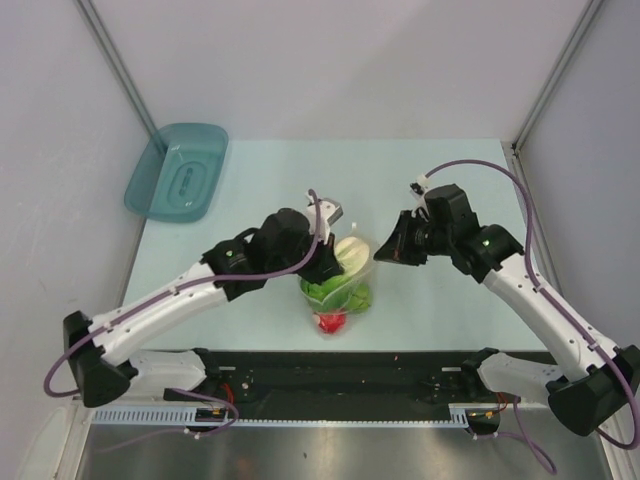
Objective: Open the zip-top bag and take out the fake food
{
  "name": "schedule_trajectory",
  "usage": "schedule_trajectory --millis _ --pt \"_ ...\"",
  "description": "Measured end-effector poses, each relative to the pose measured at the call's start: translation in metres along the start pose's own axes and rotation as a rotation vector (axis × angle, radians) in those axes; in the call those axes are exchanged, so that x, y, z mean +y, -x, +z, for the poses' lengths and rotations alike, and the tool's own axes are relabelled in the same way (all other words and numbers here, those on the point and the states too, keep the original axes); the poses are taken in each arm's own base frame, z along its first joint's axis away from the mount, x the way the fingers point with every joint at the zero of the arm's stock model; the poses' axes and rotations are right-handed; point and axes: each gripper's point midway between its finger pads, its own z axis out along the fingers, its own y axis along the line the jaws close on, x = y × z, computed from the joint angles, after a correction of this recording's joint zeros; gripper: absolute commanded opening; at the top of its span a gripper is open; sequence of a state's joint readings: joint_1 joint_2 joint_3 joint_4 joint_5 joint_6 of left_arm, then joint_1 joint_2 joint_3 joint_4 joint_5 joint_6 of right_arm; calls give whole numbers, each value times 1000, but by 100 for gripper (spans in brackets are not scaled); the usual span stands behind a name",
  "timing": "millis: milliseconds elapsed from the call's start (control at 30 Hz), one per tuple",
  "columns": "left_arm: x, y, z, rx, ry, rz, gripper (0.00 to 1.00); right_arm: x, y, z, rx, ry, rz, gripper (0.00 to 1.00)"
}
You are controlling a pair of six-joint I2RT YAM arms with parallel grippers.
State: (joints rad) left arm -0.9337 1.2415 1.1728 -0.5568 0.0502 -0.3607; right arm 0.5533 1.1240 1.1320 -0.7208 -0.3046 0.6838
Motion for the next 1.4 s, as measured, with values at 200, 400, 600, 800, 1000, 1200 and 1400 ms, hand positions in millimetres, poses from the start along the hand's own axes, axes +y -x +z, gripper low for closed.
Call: schedule_trajectory --millis 200,400,600,800,1000,1200,1400 --pt "-13 -12 -30 -95 -101 -7 0 -10 13 -3 -20 -24 -6 0" --pt "-24 14 -55 -275 -165 -63 0 -3 3 -2 33 23 -37 0" --pt "-26 74 -55 -450 -122 -154 0 6 -6 -3 69 63 -65 0" --pt "1 135 -54 -570 -50 -306 0 3 -2 -6 67 64 -49 0" --pt "99 186 -68 -671 112 -448 0 -7 13 -11 47 22 -45 0" --pt "210 181 -76 -672 324 -554 0 -12 33 -18 -1 -48 -136 0" --pt "336 161 -90 -778 512 -807 0 -11 51 -22 -49 -81 -233 0"
